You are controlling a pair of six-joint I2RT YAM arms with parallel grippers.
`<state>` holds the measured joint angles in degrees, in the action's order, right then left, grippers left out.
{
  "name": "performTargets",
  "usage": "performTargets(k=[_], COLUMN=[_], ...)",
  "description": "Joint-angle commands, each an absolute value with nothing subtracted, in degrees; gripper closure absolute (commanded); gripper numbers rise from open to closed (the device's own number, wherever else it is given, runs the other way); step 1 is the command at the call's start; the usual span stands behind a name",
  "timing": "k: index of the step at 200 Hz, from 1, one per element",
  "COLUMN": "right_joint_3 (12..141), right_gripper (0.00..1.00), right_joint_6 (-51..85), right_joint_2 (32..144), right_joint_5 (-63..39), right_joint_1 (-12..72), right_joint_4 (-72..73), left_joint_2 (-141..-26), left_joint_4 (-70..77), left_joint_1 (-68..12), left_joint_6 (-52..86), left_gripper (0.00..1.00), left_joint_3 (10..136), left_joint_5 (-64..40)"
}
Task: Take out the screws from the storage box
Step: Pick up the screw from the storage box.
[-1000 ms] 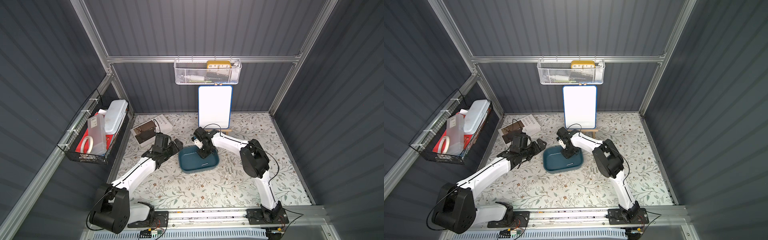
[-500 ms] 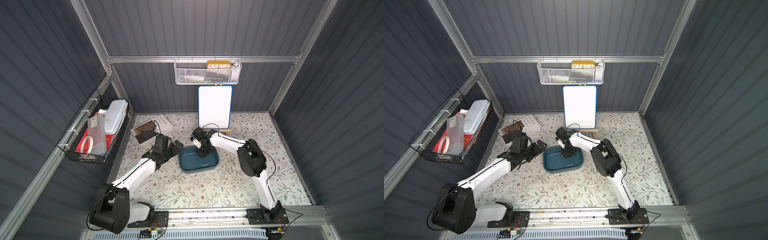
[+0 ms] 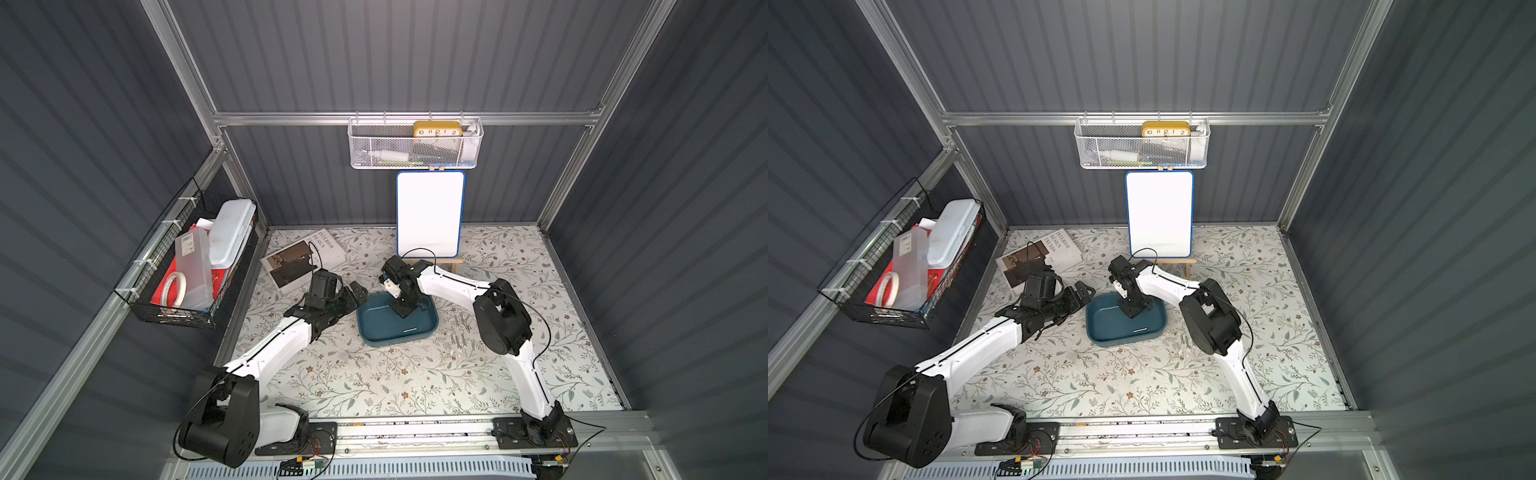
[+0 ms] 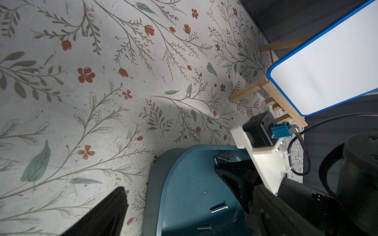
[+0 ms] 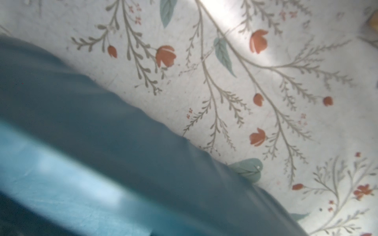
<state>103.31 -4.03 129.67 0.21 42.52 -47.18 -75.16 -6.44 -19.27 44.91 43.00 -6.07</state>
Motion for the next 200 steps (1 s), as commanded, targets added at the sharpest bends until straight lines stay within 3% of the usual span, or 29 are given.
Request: performTargets(k=[1, 69, 148, 200], right_joint_3=[104.11, 102.6, 101.76, 102.37], right_gripper=[0.97, 0.96, 0.69, 0.66], right_joint_6=[-2.28, 2.19, -0.25, -1.58], right_joint_2=[128.34, 122.61, 126.03, 128.7], right_joint_5=[0.42, 0.71, 2.02, 0.85], right_joint_1=[43.46, 43.66, 44.12, 44.3], right_joint_4=[-50.88, -48.61, -48.52, -49.58], left_joint_2=[-74.99, -74.32, -75.66, -76.18], left_joint_4=[-6.22, -5.72, -5.56, -5.03], left_joint_1=[-19.47, -20.2, -21.8, -22.32], left_joint_6=[43.91, 44.99, 45.67, 46.39], left_gripper=[0.01, 0.01, 0.01, 0.01], left_joint_3=[42.52, 42.36, 42.42, 41.97], left_joint_5=[-7.6, -9.4, -9.58, -9.67])
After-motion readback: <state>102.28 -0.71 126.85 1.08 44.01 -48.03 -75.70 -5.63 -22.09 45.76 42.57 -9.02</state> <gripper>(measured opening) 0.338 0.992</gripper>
